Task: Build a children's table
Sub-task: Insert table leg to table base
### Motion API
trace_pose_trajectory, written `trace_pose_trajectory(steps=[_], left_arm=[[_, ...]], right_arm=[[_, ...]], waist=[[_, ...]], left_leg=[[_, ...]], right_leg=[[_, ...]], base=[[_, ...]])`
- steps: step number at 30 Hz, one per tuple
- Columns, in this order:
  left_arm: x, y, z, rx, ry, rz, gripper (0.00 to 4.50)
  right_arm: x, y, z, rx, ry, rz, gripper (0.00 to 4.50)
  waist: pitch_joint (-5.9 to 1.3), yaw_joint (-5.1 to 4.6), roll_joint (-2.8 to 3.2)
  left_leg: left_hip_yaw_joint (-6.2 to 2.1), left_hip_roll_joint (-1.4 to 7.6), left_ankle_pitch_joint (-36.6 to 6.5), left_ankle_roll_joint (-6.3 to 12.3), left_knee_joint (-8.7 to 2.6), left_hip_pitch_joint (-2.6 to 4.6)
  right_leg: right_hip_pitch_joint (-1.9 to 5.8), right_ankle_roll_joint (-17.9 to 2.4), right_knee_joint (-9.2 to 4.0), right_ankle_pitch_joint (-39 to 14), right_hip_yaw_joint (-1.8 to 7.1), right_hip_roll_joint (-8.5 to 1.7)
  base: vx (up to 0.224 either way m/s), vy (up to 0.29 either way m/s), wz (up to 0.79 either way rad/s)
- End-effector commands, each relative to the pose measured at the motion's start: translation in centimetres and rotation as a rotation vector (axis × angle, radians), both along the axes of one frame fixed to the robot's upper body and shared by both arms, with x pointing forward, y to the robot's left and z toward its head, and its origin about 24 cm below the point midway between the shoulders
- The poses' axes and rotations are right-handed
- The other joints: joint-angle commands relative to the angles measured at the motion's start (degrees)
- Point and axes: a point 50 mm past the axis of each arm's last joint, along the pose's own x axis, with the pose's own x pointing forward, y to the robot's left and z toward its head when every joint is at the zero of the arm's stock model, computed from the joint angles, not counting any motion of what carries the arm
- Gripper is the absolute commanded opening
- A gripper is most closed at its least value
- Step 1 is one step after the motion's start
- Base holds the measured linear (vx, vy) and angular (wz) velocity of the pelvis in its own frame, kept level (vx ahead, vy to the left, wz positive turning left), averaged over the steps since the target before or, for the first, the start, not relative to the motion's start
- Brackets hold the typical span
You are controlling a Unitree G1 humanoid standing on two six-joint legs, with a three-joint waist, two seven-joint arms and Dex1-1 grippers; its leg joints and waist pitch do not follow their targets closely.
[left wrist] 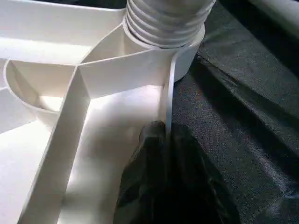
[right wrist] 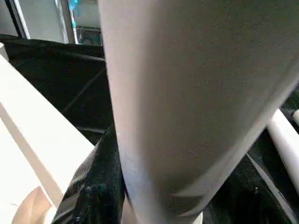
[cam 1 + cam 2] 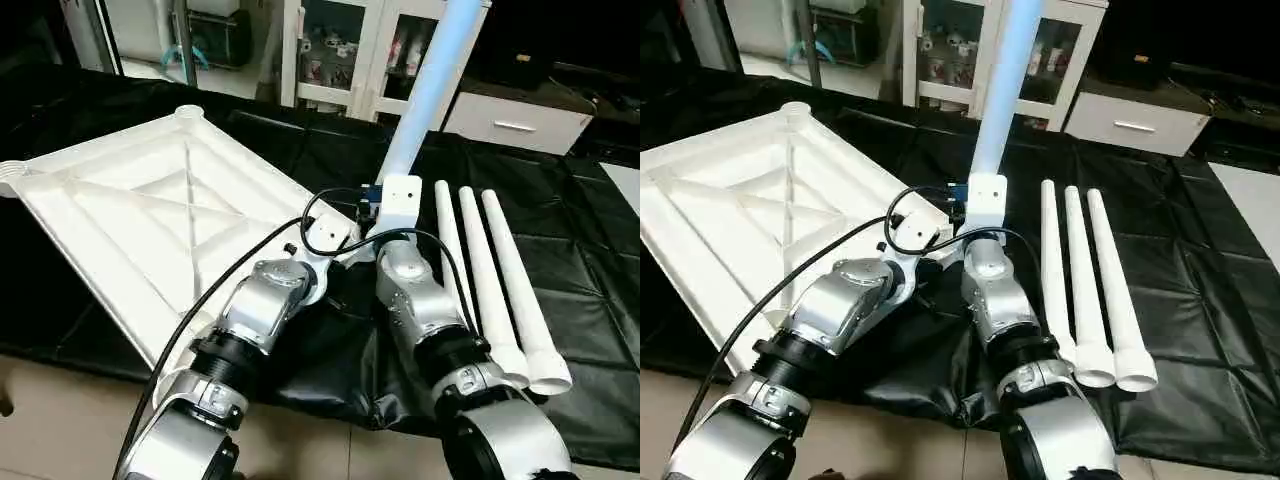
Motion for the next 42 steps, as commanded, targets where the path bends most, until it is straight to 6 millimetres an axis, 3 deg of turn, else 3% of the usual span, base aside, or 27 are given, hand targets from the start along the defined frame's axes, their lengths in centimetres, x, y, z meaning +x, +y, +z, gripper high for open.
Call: trace_pose_trajectory(steps=[1, 3, 6, 10, 12, 13, 14, 16, 20, 23, 24, 29, 32, 34, 35, 37, 38, 42], left_arm=[[1.7, 2.2, 2.5, -0.003, -0.156, 0.114, 0.00], [1.5, 2.1, 2.5, -0.002, -0.159, 0.073, 0.00], [0.6, 2.5, 2.1, 0.029, -0.162, -0.059, 0.00], [-0.7, 4.2, 1.3, 0.090, -0.157, -0.238, 0.00], [-1.6, 5.3, 0.8, 0.117, -0.136, -0.351, 0.00], [-1.8, 5.5, 0.8, 0.121, -0.140, -0.381, 0.00], [-2.1, 5.9, 0.7, 0.128, -0.131, -0.422, 0.00], [-2.4, 6.3, 0.6, 0.134, -0.130, -0.472, 0.00], [-2.9, 7.6, 0.9, 0.168, -0.136, -0.556, 0.00], [-2.9, 7.7, 1.3, 0.154, -0.155, -0.551, 0.00], [-2.8, 7.8, 1.5, 0.142, -0.171, -0.544, 0.28], [-2.4, 7.9, 4.3, -0.080, -0.199, -0.496, 0.68], [-1.7, 9.0, 8.4, -0.341, -0.277, -0.449, 1.00], [-1.5, 9.5, 9.9, -0.434, -0.306, -0.440, 1.16], [-1.4, 10.0, 12.3, -0.580, -0.349, -0.447, 1.28], [-1.6, 9.9, 13.1, -0.635, -0.357, -0.464, 1.35], [-1.7, 9.6, 13.8, -0.685, -0.360, -0.492, 1.35], [-2.1, 7.9, 14.7, -0.760, -0.347, -0.552, 1.74]], right_arm=[[-1.9, -1.8, -5.2, -0.011, 0.226, -0.060, 1.84], [-1.6, -1.6, -4.6, 0.011, 0.195, -0.024, 1.84], [-0.6, -1.5, -2.3, 0.044, 0.084, 0.137, 1.84], [-0.1, -2.2, 0.6, 0.047, -0.011, 0.356, 1.84], [-0.2, -3.1, 2.0, 0.039, -0.048, 0.466, 1.84], [-0.2, -3.3, 2.2, 0.040, -0.053, 0.479, 1.84], [-0.2, -3.7, 2.8, 0.048, -0.061, 0.506, 1.84], [-0.3, -4.2, 3.6, 0.073, -0.083, 0.543, 1.84], [-0.7, -5.9, 7.1, 0.156, -0.153, 0.679, 1.84], [-0.9, -6.4, 8.2, 0.195, -0.173, 0.717, 1.83], [-1.0, -6.6, 8.6, 0.204, -0.180, 0.732, 1.83], [-1.4, -7.5, 10.2, 0.271, -0.216, 0.803, 1.83], [-2.2, -7.8, 10.2, 0.220, -0.160, 0.884, 1.83], [-2.4, -7.9, 10.0, 0.195, -0.135, 0.906, 1.83], [-2.9, -7.9, 9.7, 0.142, -0.088, 0.951, 1.83], [-3.1, -7.9, 9.6, 0.114, -0.065, 0.978, 1.83], [-3.5, -7.6, 9.3, 0.079, -0.032, 1.020, 1.83], [-4.7, -6.8, 8.8, 0.041, 0.035, 1.142, 1.83]], waist=[[-2.48, -0.16, 0.12], [-2.51, -0.30, 0.29], [-2.63, -0.32, 0.44], [-2.90, -0.49, 0.51], [-3.23, -0.31, 0.74], [-3.23, -0.31, 0.74], [-3.49, -0.25, 0.67], [-3.54, -0.13, 0.80], [-3.38, 0.58, 0.99], [-3.42, 0.66, 0.92], [-3.44, 0.63, 0.84], [-3.46, 0.94, 0.66], [-3.30, 1.07, 0.24], [-3.16, 1.23, 0.46], [-3.04, 1.15, 0.46], [-3.00, 1.17, 0.35], [-2.94, 1.03, -0.21], [-3.05, 1.54, -0.06]], left_leg=[[-0.61, 2.47, -16.18, -1.92, -4.61, 0.69], [-0.68, 2.52, -16.40, -2.15, -4.66, 0.71], [-0.68, 2.57, -15.06, -1.16, -4.57, 0.42], [-0.54, 2.55, -9.08, 0.91, -4.01, 0.19], [-0.28, 2.61, -3.77, 2.02, -3.46, 0.55], [-0.28, 2.61, -3.77, 2.02, -3.46, 0.55], [-0.18, 2.40, -0.14, 2.77, -3.10, 0.72], [-0.08, 2.31, 1.94, 3.36, -2.85, 0.73], [0.19, 2.45, -0.06, 2.77, -2.95, 1.10], [0.16, 2.54, -1.68, 1.94, -3.04, 1.03], [0.17, 2.49, -1.76, 1.86, -3.02, 1.03], [0.27, 2.45, -1.74, 1.27, -2.85, 0.93], [0.36, 2.33, -2.65, 1.27, -2.79, 0.83], [0.32, 2.24, -4.02, 0.34, -2.82, 0.85], [0.31, 2.28, -5.19, -0.32, -2.93, 0.86], [0.19, 2.35, -5.68, -0.98, -2.93, 0.84], [0.25, 2.33, -5.78, -0.92, -2.95, 0.73], [0.21, 2.47, -4.56, -0.57, -2.65, 0.81]], right_leg=[[1.33, -6.87, -4.98, -9.02, 2.54, -3.23], [1.26, -6.69, -5.00, -8.83, 2.56, -3.16], [1.58, -6.89, -4.71, -6.05, 2.55, -3.17], [2.15, -8.32, -3.86, 2.33, 2.37, -2.79], [2.27, -10.49, -3.06, 9.22, 2.28, -2.57], [2.27, -10.49, -3.06, 9.22, 2.28, -2.57], [2.40, -12.19, -2.63, 13.60, 2.19, -2.33], [2.38, -13.31, -2.36, 16.49, 2.09, -2.19], [2.30, -13.73, -2.48, 14.30, 2.18, -2.14], [2.36, -13.91, -2.47, 12.77, 2.16, -2.44], [2.42, -14.07, -2.49, 12.67, 2.16, -2.43], [2.42, -16.08, -2.23, 12.31, 2.14, -2.55], [2.40, -16.32, -2.37, 10.20, 2.12, -2.55], [2.37, -16.44, -2.41, 7.74, 2.11, -2.57], [2.36, -16.27, -2.49, 6.36, 2.08, -2.54], [2.31, -16.08, -2.48, 5.94, 2.04, -2.52], [2.41, -15.89, -2.57, 5.62, 2.06, -2.51], [2.59, -15.19, -2.53, 5.74, 2.16, -2.67]], base=[[0.000, 0.000, 0.00], [0.000, 0.000, 0.00], [0.000, 0.000, 0.00], [0.000, 0.000, 0.00], [0.000, 0.000, 0.00], [0.000, 0.000, 0.00], [0.000, 0.000, 0.00], [0.000, 0.000, 0.00], [0.000, 0.000, 0.00], [0.000, 0.000, 0.00], [0.000, 0.000, 0.00], [0.000, 0.000, 0.00], [0.000, 0.000, 0.00], [0.000, 0.000, 0.00], [0.000, 0.000, 0.00], [0.000, 0.000, 0.00], [0.000, 0.000, 0.00], [0.000, 0.000, 0.00]])
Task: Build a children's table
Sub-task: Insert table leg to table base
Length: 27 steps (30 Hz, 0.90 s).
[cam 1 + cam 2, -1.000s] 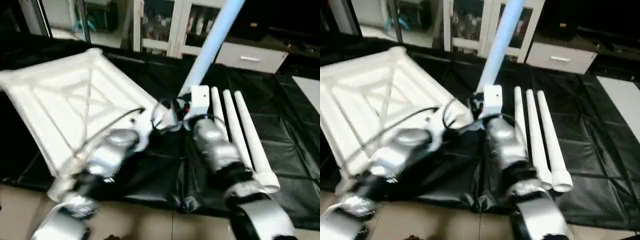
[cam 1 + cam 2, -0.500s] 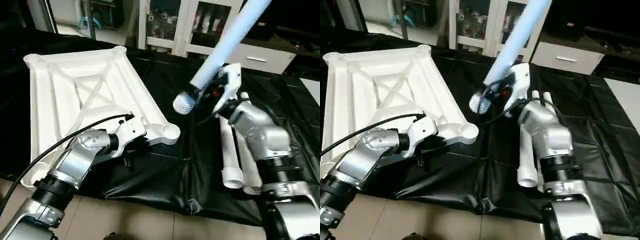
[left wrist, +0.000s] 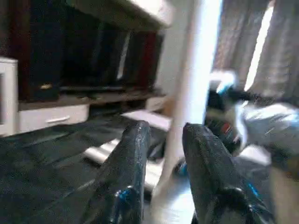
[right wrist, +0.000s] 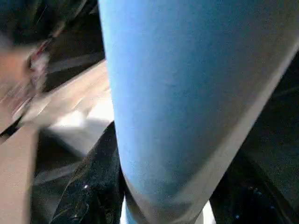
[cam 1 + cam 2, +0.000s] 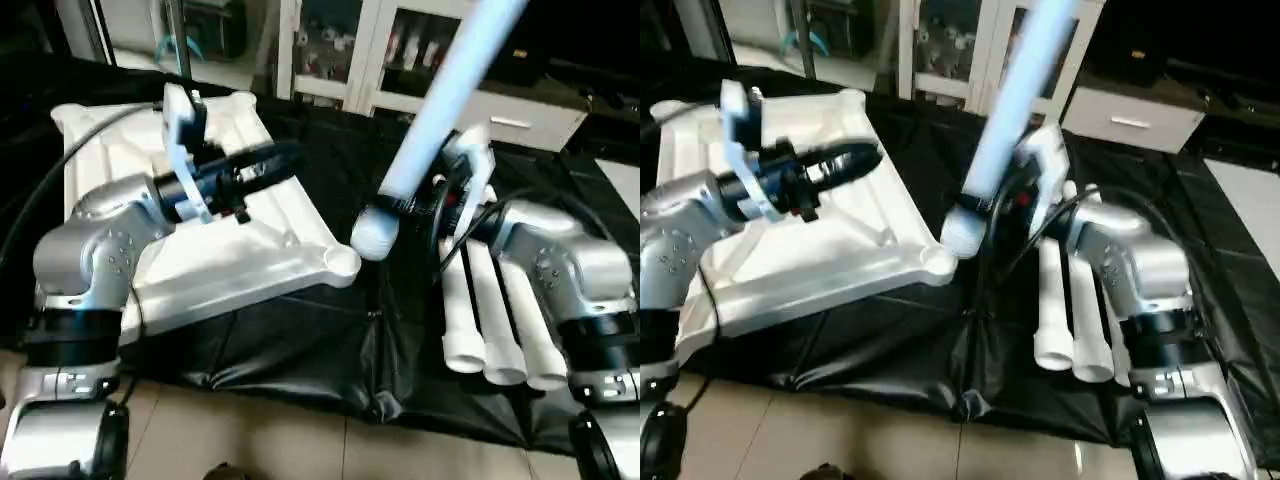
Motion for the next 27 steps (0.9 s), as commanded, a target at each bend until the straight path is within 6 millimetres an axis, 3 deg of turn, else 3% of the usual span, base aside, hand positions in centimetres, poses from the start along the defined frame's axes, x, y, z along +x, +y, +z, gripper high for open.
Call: trace_pose_trajectory(steps=[1, 5, 7, 15, 20, 23, 27], left_arm=[[-0.5, -2.0, 0.6, -0.022, 0.014, -0.083, 1.83], [-0.8, -3.8, 0.2, -0.048, 0.058, -0.141, 2.13], [-1.2, -5.2, 0.5, -0.118, 0.113, -0.210, 2.20], [-0.9, -6.5, 0.1, -0.089, 0.140, -0.165, 2.89], [-1.2, -6.8, -0.3, -0.043, 0.117, -0.164, 3.23], [-1.1, -6.7, -0.7, -0.017, 0.136, -0.156, 2.72], [-0.9, -6.5, -0.8, -0.011, 0.143, -0.132, 2.72]], right_arm=[[-1.1, 0.9, 0.2, -0.034, 0.009, 0.097, 1.83], [-1.6, 1.8, -0.1, -0.055, 0.020, 0.134, 1.83], [-2.3, 2.6, -0.4, -0.085, 0.025, 0.182, 1.83], [-3.2, 3.3, -1.0, -0.130, 0.042, 0.227, 1.83], [-3.2, 3.1, -1.4, -0.150, 0.052, 0.206, 1.83], [-3.1, 3.1, -1.3, -0.148, 0.048, 0.199, 1.83], [-3.1, 3.1, -1.2, -0.142, 0.044, 0.196, 1.83]], waist=[[-3.78, 0.38, 0.76], [-3.84, 1.08, 0.71], [-3.83, 1.26, 0.99], [-3.80, 1.20, 1.07], [-3.97, 1.20, 1.00], [-4.02, 1.22, 1.04], [-4.02, 1.27, 1.06]], left_leg=[[-0.06, 1.92, -4.39, -0.39, -3.35, 1.54], [-0.06, 1.91, -4.37, -0.83, -3.26, 1.62], [-0.13, 1.86, -5.04, -1.59, -3.28, 1.64], [-0.38, 1.91, -7.12, -2.90, -3.45, 1.61], [-0.40, 1.80, -5.29, -2.84, -3.20, 1.62], [-0.37, 1.75, -4.94, -2.77, -3.13, 1.68], [-0.37, 1.79, -5.11, -2.86, -3.12, 1.69]], right_leg=[[2.95, -14.55, -2.89, 6.31, 2.32, -2.93], [2.90, -14.43, -2.87, 6.67, 2.33, -2.94], [2.92, -14.15, -2.90, 6.15, 2.33, -2.90], [3.10, -12.51, -3.29, 4.09, 2.32, -2.89], [3.18, -12.36, -3.01, 6.86, 2.30, -2.78], [3.15, -12.63, -2.90, 7.37, 2.27, -2.71], [3.18, -12.85, -2.88, 7.21, 2.25, -2.76]], base=[[0.000, 0.000, 0.00], [0.000, 0.000, 0.00], [0.000, 0.000, 0.00], [0.000, 0.000, 0.00], [0.000, 0.000, 0.00], [0.000, 0.000, 0.00], [0.000, 0.000, 0.00]])
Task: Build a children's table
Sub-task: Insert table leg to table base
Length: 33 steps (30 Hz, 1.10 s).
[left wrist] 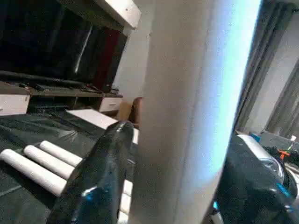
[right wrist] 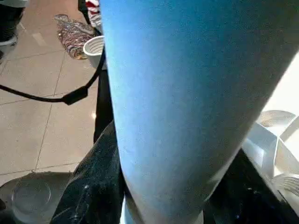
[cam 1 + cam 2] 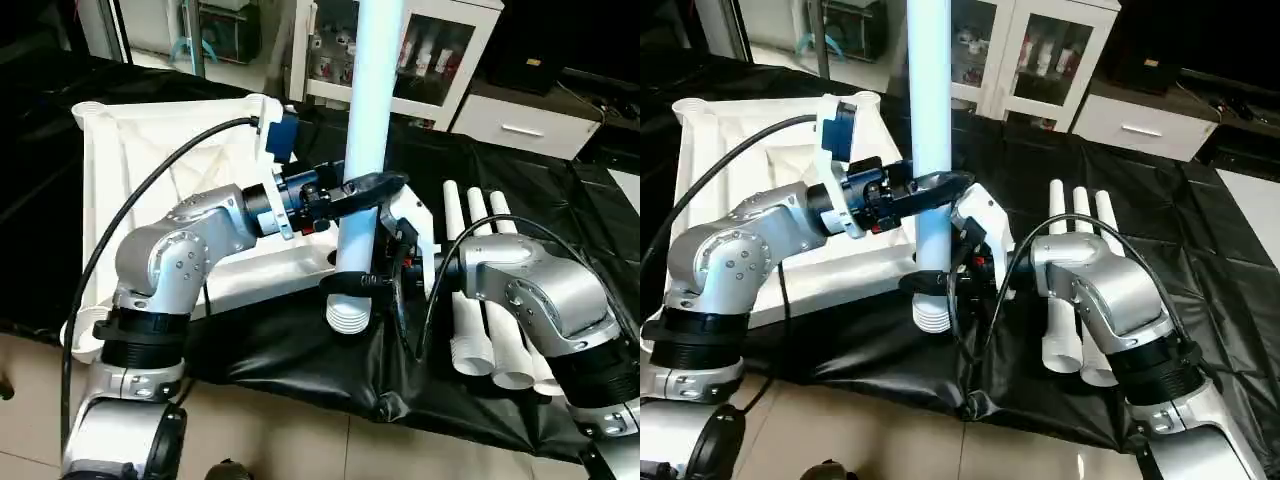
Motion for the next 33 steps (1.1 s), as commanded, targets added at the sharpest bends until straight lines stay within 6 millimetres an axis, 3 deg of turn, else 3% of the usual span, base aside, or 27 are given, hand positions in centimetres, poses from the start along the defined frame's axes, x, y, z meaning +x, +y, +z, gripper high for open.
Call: trace_pose_trajectory(steps=[1, 4, 7, 11, 14, 22, 33], left_arm=[[0.1, -0.1, -0.2, 0.022, 0.000, 0.028, 2.39], [0.4, 0.0, -0.2, 0.017, -0.002, 0.055, 2.35], [1.3, 0.4, 0.4, -0.014, 0.001, 0.140, 1.96], [1.9, 0.8, 0.8, -0.011, 0.012, 0.205, 1.83], [2.1, 0.8, 1.0, 0.001, 0.007, 0.228, 1.82], [1.9, 0.6, 1.3, 0.017, -0.025, 0.200, 1.78], [1.5, 0.0, 1.7, -0.007, -0.034, 0.165, 1.78]], right_arm=[[0.1, -0.4, 0.5, 0.011, -0.022, -0.016, 1.83], [0.1, -0.4, 0.6, 0.017, -0.024, -0.019, 1.83], [0.4, -0.5, 0.9, 0.037, -0.040, -0.040, 1.83], [0.8, -0.6, 1.4, 0.088, -0.062, -0.082, 1.83], [1.1, -0.8, 1.6, 0.114, -0.064, -0.104, 2.53], [0.9, -1.0, 1.3, 0.081, -0.068, -0.087, 3.10], [0.7, -0.3, 0.3, 0.073, -0.024, -0.073, 3.13]], waist=[[-4.09, 0.06, 1.09], [-4.11, 0.12, 1.04], [-4.11, 0.15, 0.95], [-4.15, 0.13, 1.18], [-4.20, 0.10, 1.16], [-4.25, 0.20, 1.08], [-4.23, 0.22, 1.01]], left_leg=[[-0.27, 1.77, -5.19, -2.87, -3.57, 1.63], [-0.29, 1.78, -5.39, -3.02, -3.58, 1.60], [-0.26, 1.72, -5.53, -2.85, -3.50, 1.52], [-0.33, 1.74, -5.76, -3.04, -3.49, 1.59], [-0.38, 1.77, -5.59, -3.16, -3.44, 1.54], [-0.33, 1.69, -4.79, -2.95, -3.37, 1.63], [-0.32, 1.70, -5.08, -2.84, -3.36, 1.58]], right_leg=[[2.95, -12.90, -2.98, 6.93, 2.28, -2.77], [3.01, -12.91, -2.97, 6.59, 2.26, -2.85], [3.02, -12.99, -2.98, 6.67, 2.28, -2.86], [2.97, -12.99, -2.93, 6.40, 2.24, -2.86], [2.97, -13.00, -2.83, 6.86, 2.19, -2.80], [2.99, -12.74, -2.83, 7.53, 2.15, -2.77], [2.98, -12.85, -2.85, 6.53, 2.18, -2.87]], base=[[0.000, 0.000, 0.00], [0.000, 0.000, 0.00], [0.000, 0.000, 0.00], [0.000, 0.000, 0.00], [0.000, 0.000, 0.00], [0.000, 0.000, 0.00], [0.000, 0.000, 0.00]])
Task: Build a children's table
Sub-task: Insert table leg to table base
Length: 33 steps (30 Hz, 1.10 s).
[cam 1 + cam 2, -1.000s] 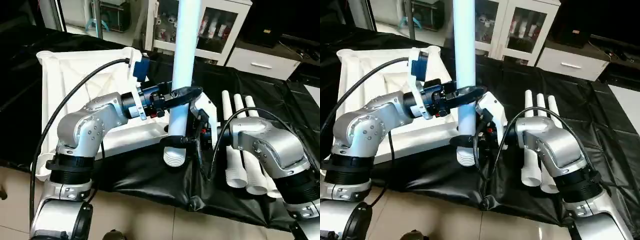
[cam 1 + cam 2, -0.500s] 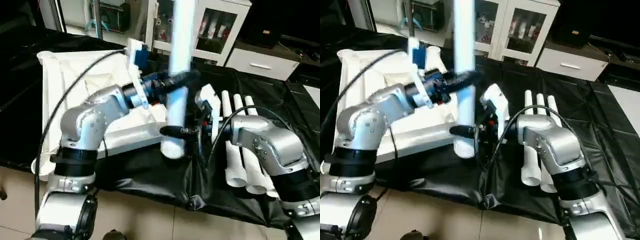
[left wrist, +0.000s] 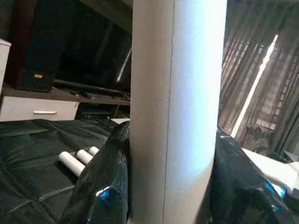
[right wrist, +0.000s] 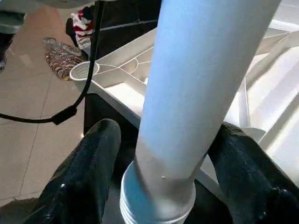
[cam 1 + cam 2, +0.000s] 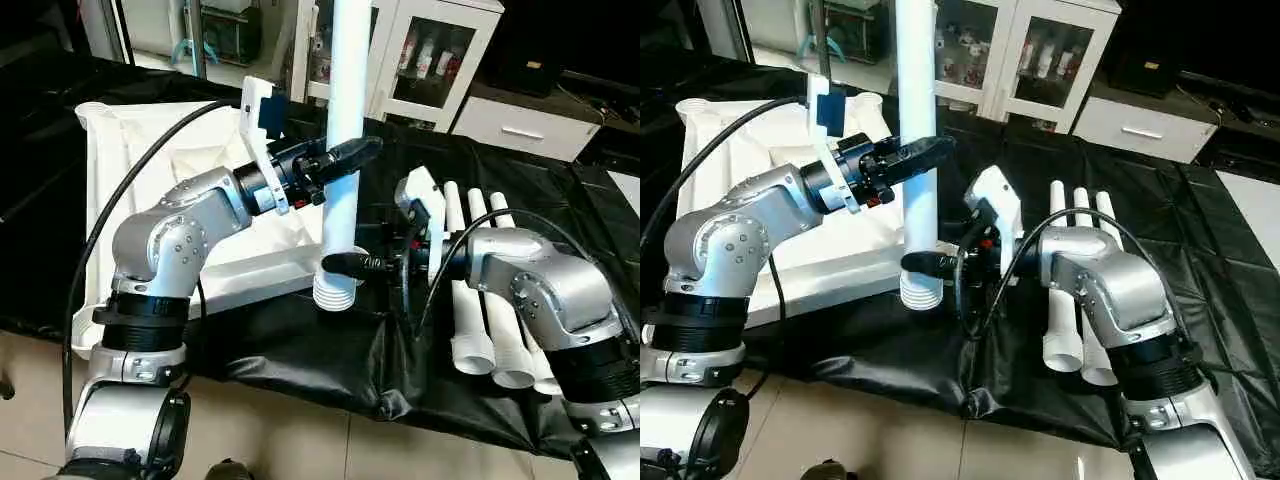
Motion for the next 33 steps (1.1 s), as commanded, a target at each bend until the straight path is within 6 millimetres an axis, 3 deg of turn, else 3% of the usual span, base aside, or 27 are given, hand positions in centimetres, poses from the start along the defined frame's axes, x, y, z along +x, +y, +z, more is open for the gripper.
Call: trace_pose_trajectory(steps=[1, 7, 13, 14, 22, 31, 33], left_arm=[[-0.4, -0.8, 0.8, -0.005, -0.037, -0.036, 1.78], [-0.7, -1.0, 0.8, -0.005, -0.039, -0.060, 1.78], [-0.9, -1.1, 0.8, -0.008, -0.043, -0.074, 1.78], [-0.9, -1.2, 0.8, -0.006, -0.044, -0.083, 1.78], [-1.0, -1.1, 0.9, -0.003, -0.047, -0.091, 1.78], [-1.1, -1.2, 1.3, -0.017, -0.061, -0.104, 1.78], [-1.1, -1.3, 1.3, -0.017, -0.063, -0.109, 1.78]], right_arm=[[-0.1, 0.1, -0.3, -0.005, 0.007, 0.005, 3.13], [-0.1, 0.4, -0.7, -0.006, 0.030, 0.010, 3.13], [-0.1, 0.5, -0.9, -0.006, 0.047, 0.018, 2.63], [-0.1, 0.6, -1.0, -0.009, 0.052, 0.020, 2.37], [-0.3, 0.6, -1.3, -0.015, 0.066, 0.031, 1.94], [-0.4, 0.6, -1.8, -0.034, 0.067, 0.041, 1.91], [-0.4, 0.7, -1.8, -0.033, 0.065, 0.039, 2.47]], waist=[[-4.22, 0.09, 1.02], [-4.19, 0.12, 0.95], [-4.21, 0.12, 0.97], [-4.21, 0.11, 0.98], [-4.23, 0.10, 1.06], [-4.22, 0.11, 1.04], [-4.26, 0.13, 1.04]], left_leg=[[-0.28, 1.72, -5.29, -2.97, -3.60, 1.60], [-0.27, 1.71, -5.68, -3.10, -3.62, 1.59], [-0.26, 1.68, -5.65, -3.26, -3.61, 1.58], [-0.28, 1.69, -5.54, -3.23, -3.63, 1.56], [-0.27, 1.68, -5.63, -3.27, -3.61, 1.62], [-0.29, 1.68, -5.56, -3.30, -3.62, 1.55], [-0.27, 1.67, -5.61, -3.37, -3.59, 1.58]], right_leg=[[2.90, -12.90, -2.90, 6.16, 2.17, -2.89], [2.90, -12.84, -2.94, 5.66, 2.18, -2.90], [2.91, -12.71, -2.94, 5.60, 2.18, -2.88], [2.93, -12.68, -2.92, 5.73, 2.17, -2.88], [2.91, -12.82, -2.93, 5.84, 2.16, -2.86], [2.93, -12.78, -2.91, 5.84, 2.14, -2.88], [2.95, -12.75, -2.91, 5.79, 2.17, -2.90]], base=[[0.000, 0.000, 0.00], [0.000, 0.000, 0.00], [0.000, 0.000, 0.00], [0.000, 0.000, 0.00], [0.000, 0.000, 0.00], [0.000, 0.000, 0.00], [0.000, 0.000, 0.00]])
